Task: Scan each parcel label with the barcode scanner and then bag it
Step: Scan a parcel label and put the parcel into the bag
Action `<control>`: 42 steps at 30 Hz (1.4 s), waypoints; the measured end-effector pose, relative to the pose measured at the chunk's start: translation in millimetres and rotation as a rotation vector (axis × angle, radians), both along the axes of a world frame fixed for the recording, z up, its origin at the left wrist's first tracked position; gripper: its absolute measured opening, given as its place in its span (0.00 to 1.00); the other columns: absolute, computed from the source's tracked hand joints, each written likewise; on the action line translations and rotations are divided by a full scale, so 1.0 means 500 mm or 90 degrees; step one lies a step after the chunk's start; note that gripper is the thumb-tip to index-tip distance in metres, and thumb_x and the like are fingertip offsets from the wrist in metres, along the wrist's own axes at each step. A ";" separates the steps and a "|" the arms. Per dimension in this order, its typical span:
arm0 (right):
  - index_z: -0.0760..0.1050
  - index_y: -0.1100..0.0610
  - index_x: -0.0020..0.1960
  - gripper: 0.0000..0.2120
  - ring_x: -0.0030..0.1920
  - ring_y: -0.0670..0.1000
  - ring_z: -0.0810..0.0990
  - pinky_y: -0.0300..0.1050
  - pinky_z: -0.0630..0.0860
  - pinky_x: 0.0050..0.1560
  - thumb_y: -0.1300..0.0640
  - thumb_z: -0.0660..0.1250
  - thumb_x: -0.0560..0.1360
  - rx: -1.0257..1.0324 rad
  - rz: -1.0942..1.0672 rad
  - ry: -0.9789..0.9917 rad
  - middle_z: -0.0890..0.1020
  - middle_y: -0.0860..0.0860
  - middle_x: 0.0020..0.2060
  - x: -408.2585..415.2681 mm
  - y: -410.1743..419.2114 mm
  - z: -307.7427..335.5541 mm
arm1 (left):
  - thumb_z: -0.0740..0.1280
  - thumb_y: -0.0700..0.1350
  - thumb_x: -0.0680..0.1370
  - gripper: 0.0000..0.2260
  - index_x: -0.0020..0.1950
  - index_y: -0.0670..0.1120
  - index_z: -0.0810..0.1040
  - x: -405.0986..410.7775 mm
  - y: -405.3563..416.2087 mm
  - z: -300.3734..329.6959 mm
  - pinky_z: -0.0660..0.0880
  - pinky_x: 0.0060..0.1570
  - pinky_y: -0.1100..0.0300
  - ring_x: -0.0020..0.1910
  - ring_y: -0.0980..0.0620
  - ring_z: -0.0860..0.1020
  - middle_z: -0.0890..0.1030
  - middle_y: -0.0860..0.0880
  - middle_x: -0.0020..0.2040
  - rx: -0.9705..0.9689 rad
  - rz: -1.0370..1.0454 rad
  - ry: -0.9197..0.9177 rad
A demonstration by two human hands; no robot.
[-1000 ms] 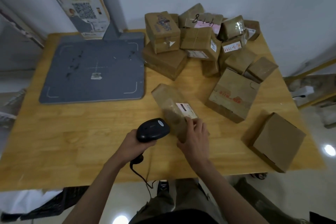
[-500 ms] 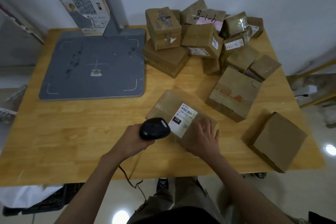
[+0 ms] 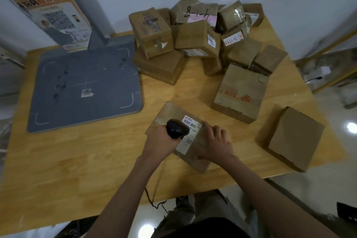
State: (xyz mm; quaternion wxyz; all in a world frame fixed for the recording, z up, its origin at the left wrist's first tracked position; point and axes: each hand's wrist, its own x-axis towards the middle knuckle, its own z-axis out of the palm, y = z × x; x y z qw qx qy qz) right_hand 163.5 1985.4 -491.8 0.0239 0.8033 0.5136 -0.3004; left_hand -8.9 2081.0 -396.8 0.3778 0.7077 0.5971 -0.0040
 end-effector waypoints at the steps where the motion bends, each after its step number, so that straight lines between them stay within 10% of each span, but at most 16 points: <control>1: 0.42 0.46 0.80 0.66 0.69 0.57 0.62 0.57 0.76 0.60 0.31 0.79 0.57 -0.006 0.001 0.005 0.60 0.52 0.71 0.002 0.002 0.002 | 0.70 0.46 0.71 0.06 0.38 0.43 0.81 0.010 -0.003 -0.002 0.79 0.32 0.54 0.31 0.49 0.81 0.82 0.47 0.31 0.000 0.003 0.006; 32: 0.37 0.46 0.80 0.67 0.71 0.59 0.60 0.58 0.77 0.60 0.35 0.80 0.59 -0.026 -0.018 0.012 0.58 0.55 0.72 0.002 0.012 -0.007 | 0.71 0.45 0.71 0.05 0.37 0.46 0.79 0.010 -0.025 -0.021 0.80 0.32 0.52 0.28 0.54 0.80 0.80 0.50 0.28 0.048 -0.030 -0.005; 42: 0.43 0.40 0.80 0.65 0.77 0.59 0.50 0.65 0.77 0.58 0.39 0.83 0.56 0.046 -0.095 0.092 0.50 0.51 0.77 0.004 -0.012 -0.017 | 0.74 0.42 0.72 0.05 0.47 0.46 0.82 -0.030 0.016 -0.027 0.79 0.32 0.62 0.34 0.51 0.83 0.84 0.47 0.37 -0.116 0.138 -0.127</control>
